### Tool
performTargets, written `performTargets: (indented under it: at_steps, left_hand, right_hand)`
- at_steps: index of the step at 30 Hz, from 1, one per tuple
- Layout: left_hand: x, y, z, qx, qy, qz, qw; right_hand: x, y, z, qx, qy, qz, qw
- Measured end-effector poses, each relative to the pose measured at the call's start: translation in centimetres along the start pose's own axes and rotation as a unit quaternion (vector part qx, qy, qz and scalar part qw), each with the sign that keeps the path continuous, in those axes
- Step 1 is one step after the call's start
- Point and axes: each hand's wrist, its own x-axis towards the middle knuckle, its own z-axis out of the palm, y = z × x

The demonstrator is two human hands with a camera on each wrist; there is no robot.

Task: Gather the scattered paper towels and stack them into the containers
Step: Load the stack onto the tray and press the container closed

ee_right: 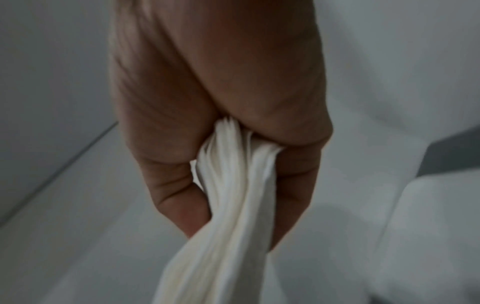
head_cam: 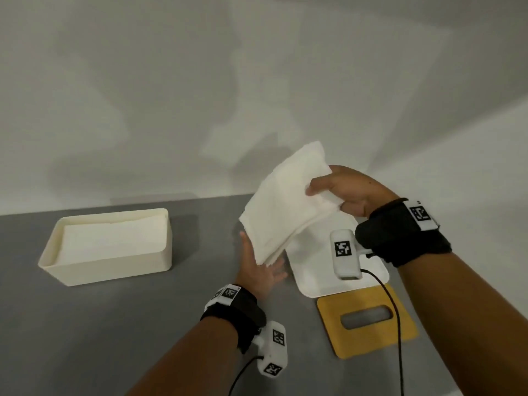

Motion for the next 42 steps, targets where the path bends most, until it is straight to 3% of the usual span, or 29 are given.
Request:
performTargets:
  at_steps: [4, 7, 9, 11, 14, 18, 23, 27, 31, 33, 36, 37, 39, 42]
  left_hand:
    - [-3.6, 5.1, -2.4, -0.053, -0.067, 0.075, 0.994]
    - [-6.8, 11.1, -6.1, -0.105, -0.062, 0.100, 0.987]
    - [-9.4, 15.1, -8.5, -0.018, -0.051, 0.104, 0.993]
    - [-11.4, 18.3, -10.8, 0.158, 0.001, 0.123, 0.980]
    - [-13.1, 22.3, -14.6, 0.337, 0.106, 0.183, 0.917]
    - [-14.7, 26.5, -19.2, 0.366, 0.195, 0.288, 0.863]
    - [-15.1, 28.8, -24.4, 0.477, 0.264, 0.306, 0.781]
    - [-15.0, 29.0, -26.4, 0.615, 0.270, 0.295, 0.679]
    - [-15.1, 29.0, -26.3, 0.654, 0.246, 0.312, 0.644]
    - [-15.0, 29.3, -25.3, 0.720, 0.226, 0.322, 0.572]
    - [-14.2, 29.6, -22.7, 0.846, 0.204, 0.299, 0.391]
    - [-13.8, 29.7, -22.0, 0.876, 0.202, 0.269, 0.345]
    - [-12.9, 29.7, -20.8, 0.910, 0.205, 0.207, 0.294]
    - [-11.9, 29.2, -20.1, 0.928, 0.202, 0.180, 0.256]
  right_hand:
    - [1.1, -3.1, 4.2, 0.048, -0.037, -0.004, 0.998]
    - [2.9, -3.0, 7.9, 0.047, -0.014, 0.001, 0.999]
    - [3.9, -2.6, 10.7, 0.054, -0.014, 0.005, 0.998]
    - [4.8, -2.2, 14.1, 0.064, -0.029, 0.000, 0.998]
    - [6.0, -2.0, 19.5, 0.074, -0.068, -0.020, 0.995]
    - [7.4, -1.6, 26.3, 0.031, -0.020, -0.089, 0.995]
    - [8.6, -0.2, 32.0, -0.003, 0.038, -0.146, 0.989]
    - [9.2, 1.5, 33.2, -0.037, 0.052, -0.118, 0.991]
    - [9.0, 1.4, 31.9, -0.100, 0.064, -0.159, 0.980]
    - [8.7, 0.6, 31.4, -0.203, 0.046, -0.186, 0.960]
    - [8.2, -1.1, 31.5, -0.350, 0.019, -0.214, 0.912]
    - [8.3, -1.7, 31.7, -0.384, 0.014, -0.214, 0.898]
    - [8.7, -2.3, 32.2, -0.437, -0.006, -0.200, 0.877]
    - [9.4, -1.8, 33.0, -0.481, -0.024, -0.178, 0.858]
